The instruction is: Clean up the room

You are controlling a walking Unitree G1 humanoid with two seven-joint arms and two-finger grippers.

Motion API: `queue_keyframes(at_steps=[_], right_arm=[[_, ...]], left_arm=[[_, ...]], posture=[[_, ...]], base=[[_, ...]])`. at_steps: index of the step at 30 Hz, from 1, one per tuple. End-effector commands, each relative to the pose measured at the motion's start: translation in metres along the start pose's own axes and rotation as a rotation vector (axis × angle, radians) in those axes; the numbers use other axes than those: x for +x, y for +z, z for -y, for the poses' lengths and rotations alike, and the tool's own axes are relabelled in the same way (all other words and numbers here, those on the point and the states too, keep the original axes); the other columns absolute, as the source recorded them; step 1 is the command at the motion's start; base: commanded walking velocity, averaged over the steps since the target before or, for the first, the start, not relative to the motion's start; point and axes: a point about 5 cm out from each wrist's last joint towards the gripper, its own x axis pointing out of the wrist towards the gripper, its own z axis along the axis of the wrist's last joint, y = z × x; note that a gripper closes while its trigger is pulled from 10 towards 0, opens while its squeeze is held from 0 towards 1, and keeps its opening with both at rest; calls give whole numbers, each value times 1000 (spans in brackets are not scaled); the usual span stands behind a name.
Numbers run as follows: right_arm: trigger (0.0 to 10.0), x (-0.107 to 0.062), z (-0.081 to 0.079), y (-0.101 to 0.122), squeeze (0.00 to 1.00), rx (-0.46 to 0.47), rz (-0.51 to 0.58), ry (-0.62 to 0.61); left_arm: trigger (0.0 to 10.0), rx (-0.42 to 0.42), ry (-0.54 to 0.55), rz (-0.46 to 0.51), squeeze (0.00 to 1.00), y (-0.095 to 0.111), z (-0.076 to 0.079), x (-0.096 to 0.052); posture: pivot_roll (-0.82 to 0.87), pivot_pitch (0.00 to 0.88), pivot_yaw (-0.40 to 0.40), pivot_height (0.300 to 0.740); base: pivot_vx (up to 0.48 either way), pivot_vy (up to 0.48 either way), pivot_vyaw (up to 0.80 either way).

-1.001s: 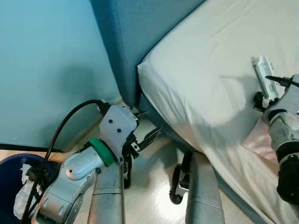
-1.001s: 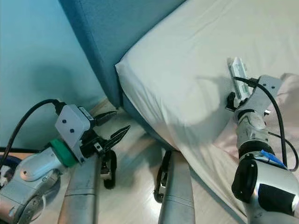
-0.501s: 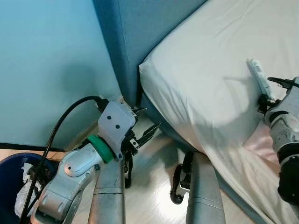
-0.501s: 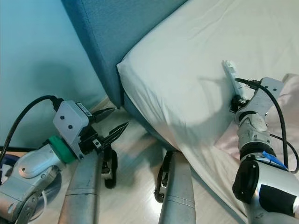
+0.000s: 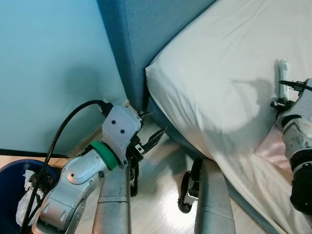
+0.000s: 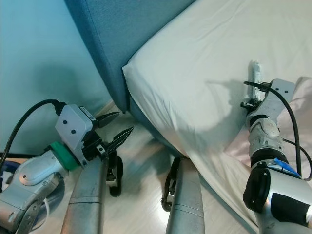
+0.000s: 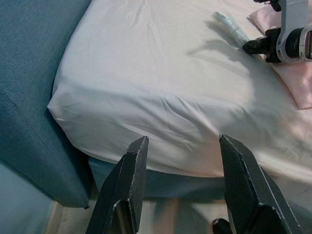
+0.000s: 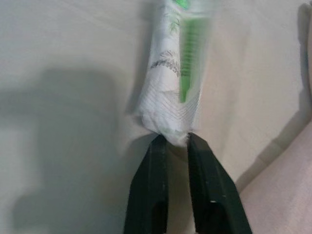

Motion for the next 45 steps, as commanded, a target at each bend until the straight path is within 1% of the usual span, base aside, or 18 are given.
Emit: queue_keyframes(at_steps=[1, 5, 12, 14, 16, 18, 21, 23, 27, 34, 37, 38, 39, 40, 41, 42, 43, 45], right_arm=[[0, -3, 4, -9, 0, -5, -25, -1], [0, -2, 1, -9, 0, -10, -22, 17], [0, -1, -15, -5, 0, -57, 3, 107], [0, -1, -15, -5, 0, -57, 3, 107], [0, 0, -21, -3, 0, -67, 15, 137], [0, 1, -37, 7, 0, -96, 69, 207], [0, 3, -44, 18, 0, -102, 121, 229], [0, 3, -44, 18, 0, -102, 121, 229], [0, 6, -42, 39, 0, -72, 188, 204], [0, 7, -41, 47, 0, -74, 212, 200], [0, 7, -34, 46, 0, -126, 193, 136], [3137, 7, -29, 45, 0, -151, 180, 97], [3137, 7, -29, 45, 0, -151, 180, 97], [10000, 7, -20, 42, 216, -152, 164, 44], [10000, 7, -20, 42, 216, -152, 164, 44], [10000, 7, -12, 41, 1000, -125, 155, 11], [10000, 7, -12, 41, 1000, -125, 155, 11], [10000, 6, 1, 40, 1000, -60, 150, -41]], left_arm=[[10000, -11, -11, -25, 0, -5, 5, -3], [10000, -10, -9, -25, 0, -5, 4, -3], [10000, -8, 3, -18, 0, -6, 2, 1], [10000, -8, 3, -18, 0, -6, 2, 1], [10000, -8, 6, -16, 0, -7, 1, 2], [10000, -7, 22, -9, 0, -7, -2, 3], [10000, -7, 41, -3, 0, -8, -5, 4], [10000, -7, 41, -3, 0, -8, -5, 4], [10000, -2, 53, 2, 0, -9, -8, 6], [10000, 3, 53, 7, 0, -10, -8, 9], [10000, 7, 58, 7, 0, -11, -9, 10], [10000, 8, 61, 8, 0, -11, -9, 10], [10000, 8, 61, 8, 0, -11, -9, 10], [10000, 8, 62, 8, 0, -11, -9, 11], [10000, 8, 62, 8, 0, -11, -9, 11], [10000, 8, 62, 9, 0, -11, -8, 11], [10000, 8, 62, 9, 0, -11, -8, 11], [10000, 7, 60, 10, 0, -10, -7, 10]], posture=[[349, 479, 57, 615], [346, 476, 55, 615], [327, 457, 47, 615], [327, 457, 47, 615], [319, 446, 44, 615], [310, 431, 40, 615], [307, 427, 38, 615], [307, 427, 38, 615], [294, 408, 31, 615], [284, 397, 25, 615], [289, 394, 28, 615], [289, 394, 28, 615], [289, 394, 28, 615], [299, 400, 30, 615], [299, 400, 30, 615], [306, 407, 32, 615], [306, 407, 32, 615], [314, 413, 37, 615]], base=[[0, 0, 0], [0, 0, 0], [0, 0, 0], [0, 0, 0], [0, 0, 0], [0, 0, 0], [0, 0, 0], [0, 0, 0], [0, 0, 0], [0, 0, 0], [0, 0, 0], [0, 0, 0], [0, 0, 0], [0, 0, 0], [0, 0, 0], [0, 0, 0], [0, 0, 0], [0, 0, 0]])
